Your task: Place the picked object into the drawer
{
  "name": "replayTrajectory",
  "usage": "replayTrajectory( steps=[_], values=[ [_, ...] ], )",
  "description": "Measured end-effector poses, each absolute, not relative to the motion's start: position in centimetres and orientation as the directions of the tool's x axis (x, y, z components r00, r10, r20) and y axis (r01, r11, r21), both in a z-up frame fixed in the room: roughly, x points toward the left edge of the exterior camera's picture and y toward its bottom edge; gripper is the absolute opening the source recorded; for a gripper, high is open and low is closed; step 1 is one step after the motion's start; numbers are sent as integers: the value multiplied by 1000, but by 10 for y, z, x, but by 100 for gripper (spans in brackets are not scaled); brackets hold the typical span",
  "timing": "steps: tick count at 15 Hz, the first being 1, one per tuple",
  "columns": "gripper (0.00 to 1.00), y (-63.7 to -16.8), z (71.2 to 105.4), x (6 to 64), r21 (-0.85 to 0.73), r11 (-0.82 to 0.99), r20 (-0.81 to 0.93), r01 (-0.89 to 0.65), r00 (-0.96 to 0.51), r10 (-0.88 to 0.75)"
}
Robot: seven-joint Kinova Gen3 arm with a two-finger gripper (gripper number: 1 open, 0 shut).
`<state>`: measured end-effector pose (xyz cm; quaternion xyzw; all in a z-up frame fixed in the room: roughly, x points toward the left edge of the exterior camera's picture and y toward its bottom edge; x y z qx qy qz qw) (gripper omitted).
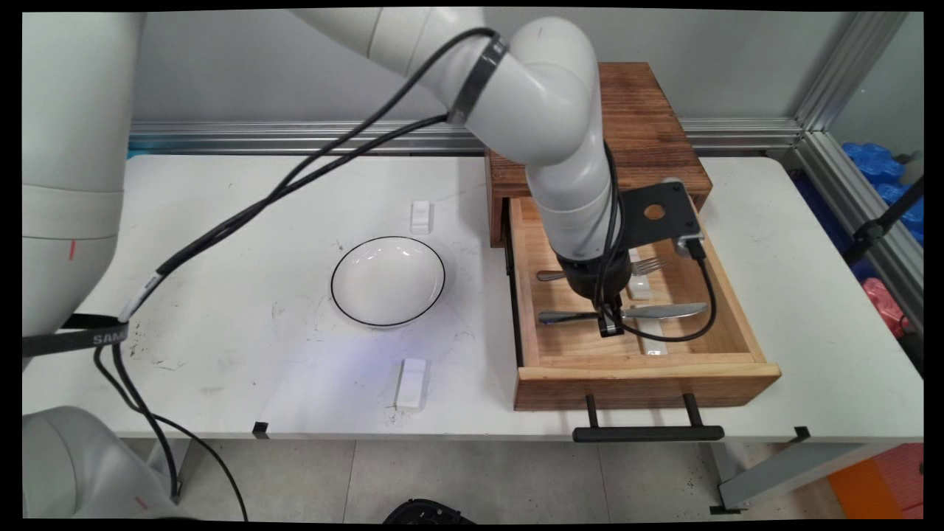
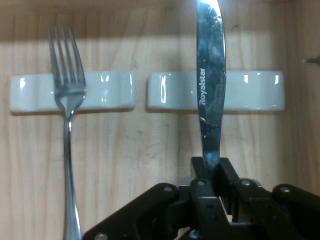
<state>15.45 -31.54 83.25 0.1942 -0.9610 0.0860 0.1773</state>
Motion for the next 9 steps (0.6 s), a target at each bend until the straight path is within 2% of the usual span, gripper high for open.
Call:
replayTrajectory(
  steps=[9],
  values=[
    [0,-323,808,147,-91,909,361,-408,-864,-351]
  ],
)
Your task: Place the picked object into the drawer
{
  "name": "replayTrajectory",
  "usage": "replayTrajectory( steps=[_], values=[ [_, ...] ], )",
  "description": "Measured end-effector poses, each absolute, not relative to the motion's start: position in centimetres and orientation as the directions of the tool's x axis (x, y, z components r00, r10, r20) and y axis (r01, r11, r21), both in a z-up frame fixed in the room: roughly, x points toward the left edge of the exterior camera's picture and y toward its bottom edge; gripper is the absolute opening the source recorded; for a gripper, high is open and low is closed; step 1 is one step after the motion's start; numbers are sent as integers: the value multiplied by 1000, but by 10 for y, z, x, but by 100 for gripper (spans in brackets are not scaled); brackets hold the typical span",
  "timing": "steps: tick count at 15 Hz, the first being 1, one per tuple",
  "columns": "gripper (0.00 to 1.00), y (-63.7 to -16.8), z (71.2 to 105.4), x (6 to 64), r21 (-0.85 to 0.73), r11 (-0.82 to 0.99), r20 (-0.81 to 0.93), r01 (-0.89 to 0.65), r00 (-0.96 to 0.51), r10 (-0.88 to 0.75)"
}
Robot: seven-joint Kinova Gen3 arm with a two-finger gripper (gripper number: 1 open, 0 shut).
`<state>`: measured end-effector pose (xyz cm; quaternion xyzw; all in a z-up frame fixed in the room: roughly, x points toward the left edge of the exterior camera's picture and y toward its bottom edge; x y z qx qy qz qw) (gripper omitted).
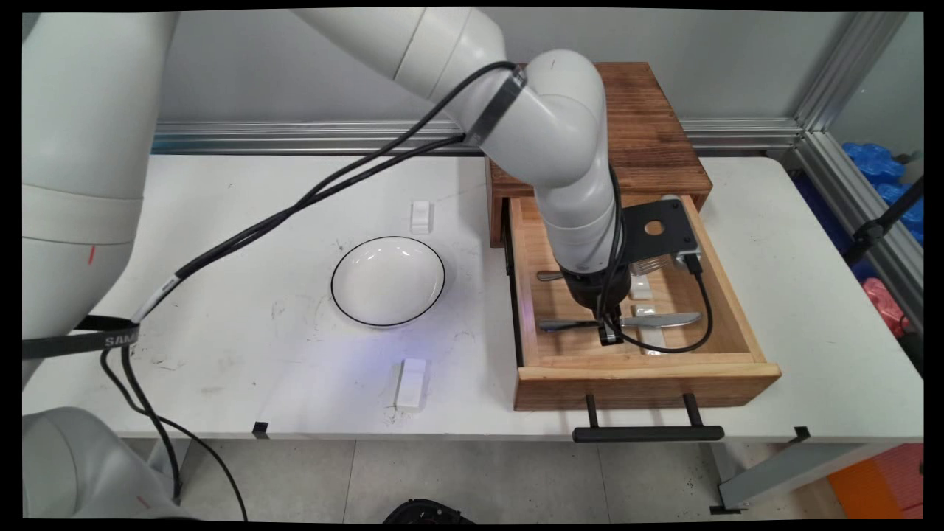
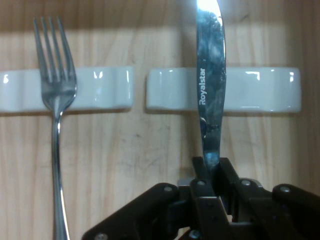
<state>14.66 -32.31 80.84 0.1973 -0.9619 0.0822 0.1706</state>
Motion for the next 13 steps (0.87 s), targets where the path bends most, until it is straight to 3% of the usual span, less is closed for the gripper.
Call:
replayTrajectory(
  steps=[3,4,13],
  values=[
    [0,-324,805,145,-87,907,363,-413,-861,-357],
    [100,-325,804,144,-86,906,364,-415,-859,-359],
    [100,-330,805,141,-81,900,388,-427,-846,-366]
  ],
)
